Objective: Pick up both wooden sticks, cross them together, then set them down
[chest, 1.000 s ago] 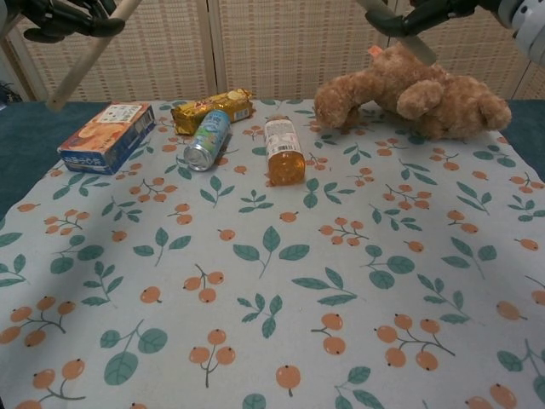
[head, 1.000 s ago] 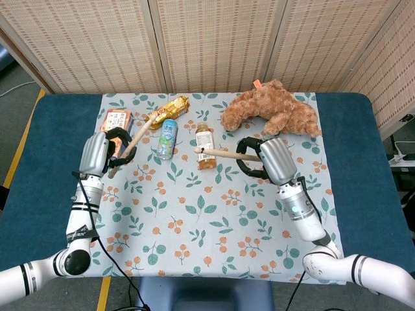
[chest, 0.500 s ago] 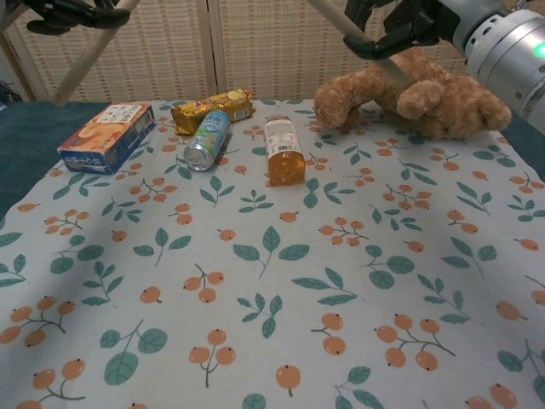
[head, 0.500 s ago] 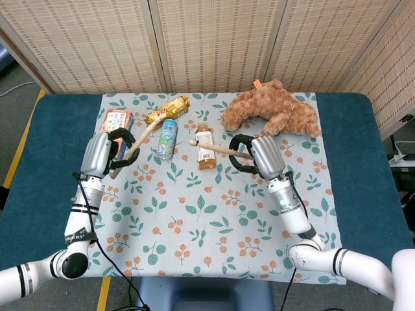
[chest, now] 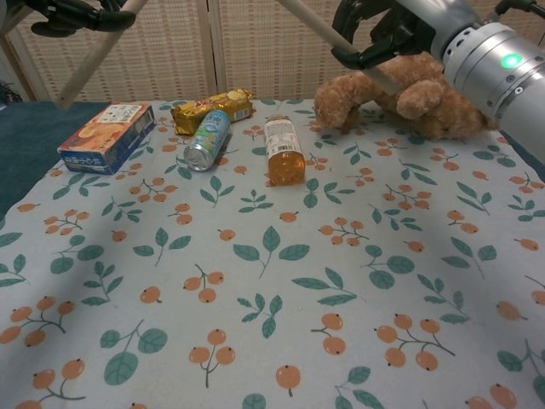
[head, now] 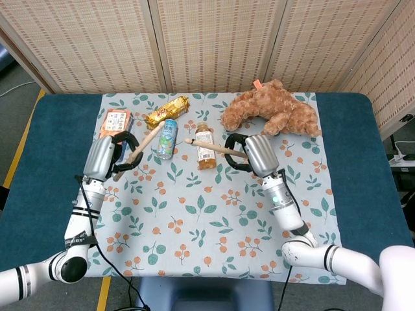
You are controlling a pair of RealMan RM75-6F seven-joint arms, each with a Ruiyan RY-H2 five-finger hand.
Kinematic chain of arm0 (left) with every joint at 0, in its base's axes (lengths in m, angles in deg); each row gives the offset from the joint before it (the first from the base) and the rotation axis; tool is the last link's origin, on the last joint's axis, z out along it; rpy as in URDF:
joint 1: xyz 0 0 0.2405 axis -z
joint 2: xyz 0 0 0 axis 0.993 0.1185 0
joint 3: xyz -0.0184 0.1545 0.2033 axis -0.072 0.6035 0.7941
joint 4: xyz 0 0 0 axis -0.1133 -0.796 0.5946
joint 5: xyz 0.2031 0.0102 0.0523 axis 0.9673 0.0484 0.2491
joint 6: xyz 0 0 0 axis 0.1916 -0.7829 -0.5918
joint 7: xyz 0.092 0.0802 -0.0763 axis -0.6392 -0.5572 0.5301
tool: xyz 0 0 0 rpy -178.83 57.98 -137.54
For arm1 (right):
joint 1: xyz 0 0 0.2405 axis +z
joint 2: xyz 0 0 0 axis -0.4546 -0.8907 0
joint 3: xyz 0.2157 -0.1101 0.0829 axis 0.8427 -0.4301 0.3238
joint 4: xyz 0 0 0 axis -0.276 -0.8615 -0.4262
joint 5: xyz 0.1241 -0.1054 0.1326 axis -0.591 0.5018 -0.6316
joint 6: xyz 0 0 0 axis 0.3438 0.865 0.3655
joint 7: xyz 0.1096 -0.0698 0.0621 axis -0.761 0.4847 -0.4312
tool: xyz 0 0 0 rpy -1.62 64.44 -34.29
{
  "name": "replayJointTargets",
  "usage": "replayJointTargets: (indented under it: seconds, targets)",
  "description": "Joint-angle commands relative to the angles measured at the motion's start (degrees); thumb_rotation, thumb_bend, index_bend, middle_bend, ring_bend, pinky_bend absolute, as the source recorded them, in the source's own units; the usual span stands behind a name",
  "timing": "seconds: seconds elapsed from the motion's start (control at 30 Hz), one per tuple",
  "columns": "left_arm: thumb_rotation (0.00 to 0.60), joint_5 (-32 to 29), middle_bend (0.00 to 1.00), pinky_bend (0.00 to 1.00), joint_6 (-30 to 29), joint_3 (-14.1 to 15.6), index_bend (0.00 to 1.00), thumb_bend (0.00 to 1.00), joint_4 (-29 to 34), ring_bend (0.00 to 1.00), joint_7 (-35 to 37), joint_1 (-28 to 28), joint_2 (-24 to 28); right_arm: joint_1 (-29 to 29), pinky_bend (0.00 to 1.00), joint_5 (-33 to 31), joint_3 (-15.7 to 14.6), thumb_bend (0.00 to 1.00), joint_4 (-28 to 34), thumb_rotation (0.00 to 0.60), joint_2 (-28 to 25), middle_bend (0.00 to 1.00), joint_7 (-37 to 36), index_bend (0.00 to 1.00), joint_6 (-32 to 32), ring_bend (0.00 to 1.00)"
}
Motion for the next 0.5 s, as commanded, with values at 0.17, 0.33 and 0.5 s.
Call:
replayJointTargets:
  seconds: [0.17, 0.33, 0.5]
  targets:
    - [0.6, 1.2, 0.88, 1.0, 0.1, 1.0, 0.7, 0.38, 0.6, 0.93, 0.4, 0.3, 0.5, 0.7, 1.0, -0.7, 0.2, 0.44, -0.6, 0.6, 1.0, 0.64, 1.0, 0.83, -0.2, 0.93]
    - [0.6, 1.3, 0.88, 1.0, 0.3, 1.5, 0.7, 0.38, 0.6, 0.93, 0.7, 0.5, 0.5, 1.1, 1.0, -0.9, 0.1, 0.44, -1.0, 0.6, 1.7, 0.64, 1.5, 0.83, -0.3, 0.93]
    - [0.6, 1.3, 0.88, 1.0, 1.9, 1.6, 0.7, 0.38, -0.8, 0.94, 1.9, 1.1, 0.7, 1.4, 1.0, -0.9, -0.1, 0.45, -1.5, 0.6, 2.4, 0.64, 1.8, 0.83, -0.3, 0.93]
